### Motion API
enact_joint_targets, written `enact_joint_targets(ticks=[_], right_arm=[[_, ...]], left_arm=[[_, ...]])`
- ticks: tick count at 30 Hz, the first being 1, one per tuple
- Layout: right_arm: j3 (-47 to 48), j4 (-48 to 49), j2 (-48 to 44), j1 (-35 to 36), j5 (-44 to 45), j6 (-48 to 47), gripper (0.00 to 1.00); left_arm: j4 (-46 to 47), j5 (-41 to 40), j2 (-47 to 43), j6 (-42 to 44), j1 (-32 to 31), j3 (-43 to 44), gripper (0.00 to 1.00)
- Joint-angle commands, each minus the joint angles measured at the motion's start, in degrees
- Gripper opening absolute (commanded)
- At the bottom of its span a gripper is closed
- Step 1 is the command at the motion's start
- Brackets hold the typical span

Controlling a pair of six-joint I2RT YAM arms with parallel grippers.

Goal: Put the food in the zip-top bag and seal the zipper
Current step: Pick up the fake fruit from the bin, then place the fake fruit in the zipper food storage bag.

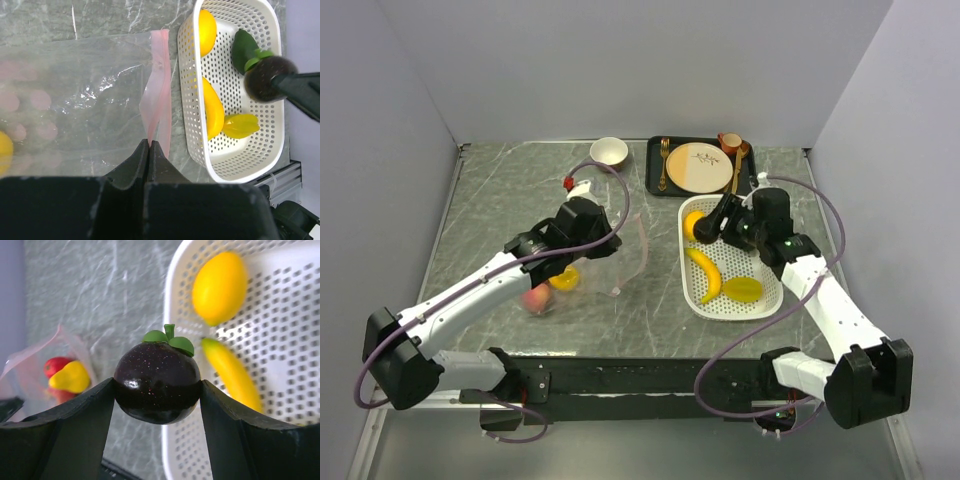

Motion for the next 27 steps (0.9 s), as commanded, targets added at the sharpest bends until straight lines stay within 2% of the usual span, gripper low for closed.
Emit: enact_joint_targets(ticks=[1, 7, 14, 27], right_arm=[[-0.2, 5.6, -1.5, 2.9, -7.8, 5.0, 0.39], [3.3, 6.1, -0.5, 11.0, -7.0, 6.0, 0.40], [3.6, 9.3, 3.4, 17.2, -6.8, 8.8, 0.41], [12.6, 11.0, 14.9, 23.4, -6.9, 8.5, 0.43]], left_arm=[[1.1, 0.2, -2.0, 1.7, -0.2, 0.0, 0.01], [2.2, 0.7, -1.1, 1.5, -0.2, 0.0, 0.01], [2.8, 1.1, -0.9, 1.8, -0.2, 0.0, 0.01], [2.6, 0.9, -2.8, 1.3, -0.2, -0.8, 0.01]])
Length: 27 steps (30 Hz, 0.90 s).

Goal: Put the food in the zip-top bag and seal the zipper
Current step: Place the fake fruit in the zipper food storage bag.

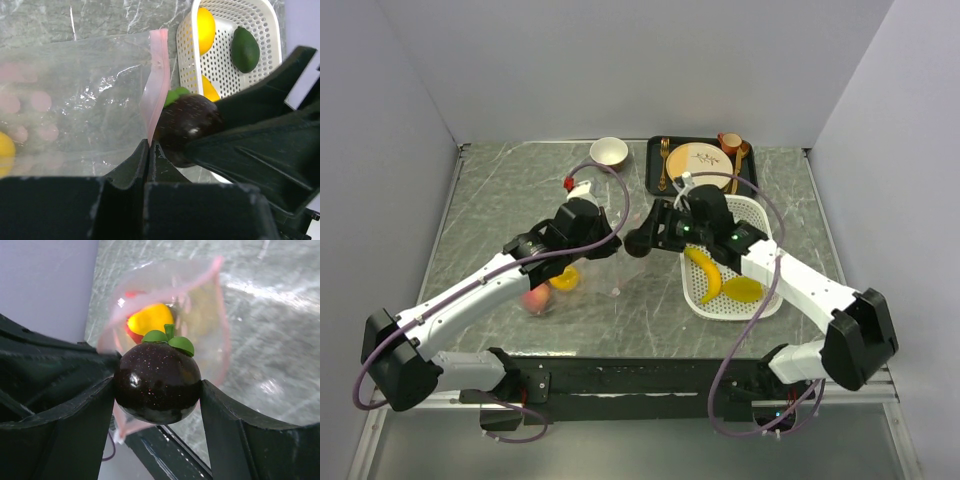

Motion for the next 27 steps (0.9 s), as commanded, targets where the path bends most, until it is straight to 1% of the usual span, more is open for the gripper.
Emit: enact_joint_targets(ticks=[1, 5, 7, 9, 12, 13, 15, 16, 20, 22, 24, 25, 27], right_arm=[[5.9, 2.0, 4.6, 1.6, -0.2, -0.5, 0.44], [8.2, 0.9, 7.6, 2.7, 0.6, -1.4, 0.49], [9.3, 0.0, 8.8, 2.8, 0.5, -2.0, 0.49], [10.4, -0.6, 9.2, 2.8, 0.6, -2.8, 0.49], [10.9, -0.2, 9.5, 2.9, -0.1, -3.0, 0.52], [10.9, -0.1, 9.4, 2.9, -0.2, -2.9, 0.56], [10.7, 0.6, 9.2, 3.0, -0.9, -2.7, 0.61], [10.5, 0.9, 9.1, 3.0, -1.1, -2.7, 0.67], [10.9, -0.5, 9.0, 3.3, -1.3, -4.3, 0.82], [10.8, -1.0, 8.4, 3.3, -0.8, -4.7, 0.89], [10.5, -1.3, 7.1, 3.1, 0.4, -5.1, 0.92], [10.2, -1.2, 6.7, 3.2, 0.8, -5.2, 0.98], [9.9, -2.6, 4.8, 3.2, 2.9, -5.3, 0.99]], left_arm=[[2.0, 0.4, -2.2, 0.1, -0.2, -0.2, 0.01], [1.6, 0.2, -3.3, -0.2, -0.2, 0.2, 0.01], [1.5, 0.0, -3.7, 0.1, -0.2, 0.6, 0.01], [1.0, -0.3, -3.9, 0.3, -0.2, 0.7, 0.01], [0.3, -0.7, -4.3, 0.3, -0.2, 0.9, 0.01], [0.3, -0.9, -4.6, 0.2, -0.2, 0.6, 0.01], [0.6, -1.0, -5.0, 0.0, -0.2, 0.4, 0.01], [0.5, -1.1, -5.0, -0.1, -0.2, 0.5, 0.01], [-0.4, -1.8, -4.8, 0.2, -0.2, 1.5, 0.01], [-0.7, -1.8, -4.7, 0.2, -0.2, 1.9, 0.01], [-0.9, -2.1, -4.7, 0.3, -0.2, 2.0, 0.01], [-0.9, -2.0, -4.7, 0.2, -0.2, 2.0, 0.01], [-0.9, -2.0, -4.7, 0.1, -0.2, 1.7, 0.01]])
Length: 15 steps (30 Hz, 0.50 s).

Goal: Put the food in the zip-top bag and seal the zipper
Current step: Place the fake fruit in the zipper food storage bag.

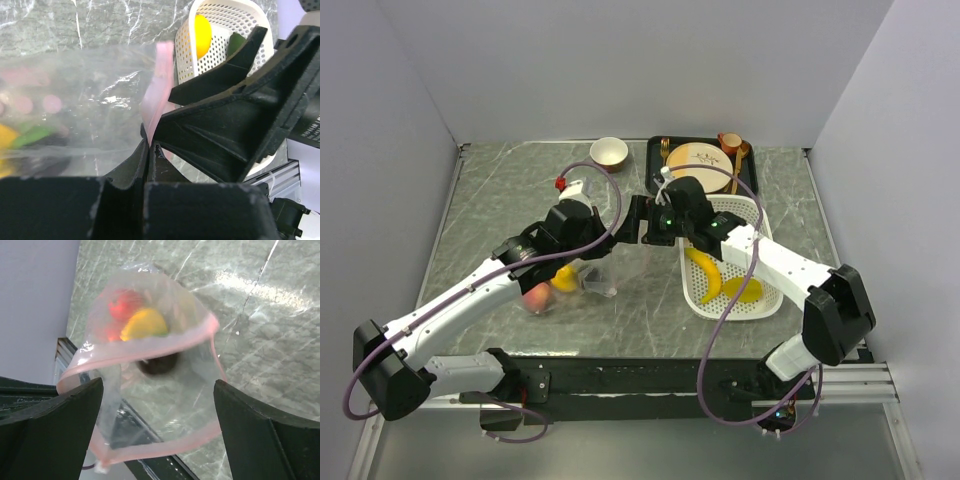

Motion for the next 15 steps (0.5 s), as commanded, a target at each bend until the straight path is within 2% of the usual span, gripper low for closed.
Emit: enact_joint_targets(ticks=[1, 9, 15], right_arm=[[1.7, -0.8, -5.5, 0.6, 4.7, -1.6, 0.99], [-3.6, -6.6, -15.7, -3.2, 21.7, -1.5, 1.00], [-5.2, -14.6, -15.7, -13.4, 26.2, -2.0, 1.00]], left_arm=[[0.8, -1.1, -1.2, 0.0, -0.2, 2.0, 0.01], [0.3, -1.5, -1.5, -0.1, -0.2, 1.9, 0.01], [0.5, -1.3, -1.1, -0.1, -0.2, 1.7, 0.01]])
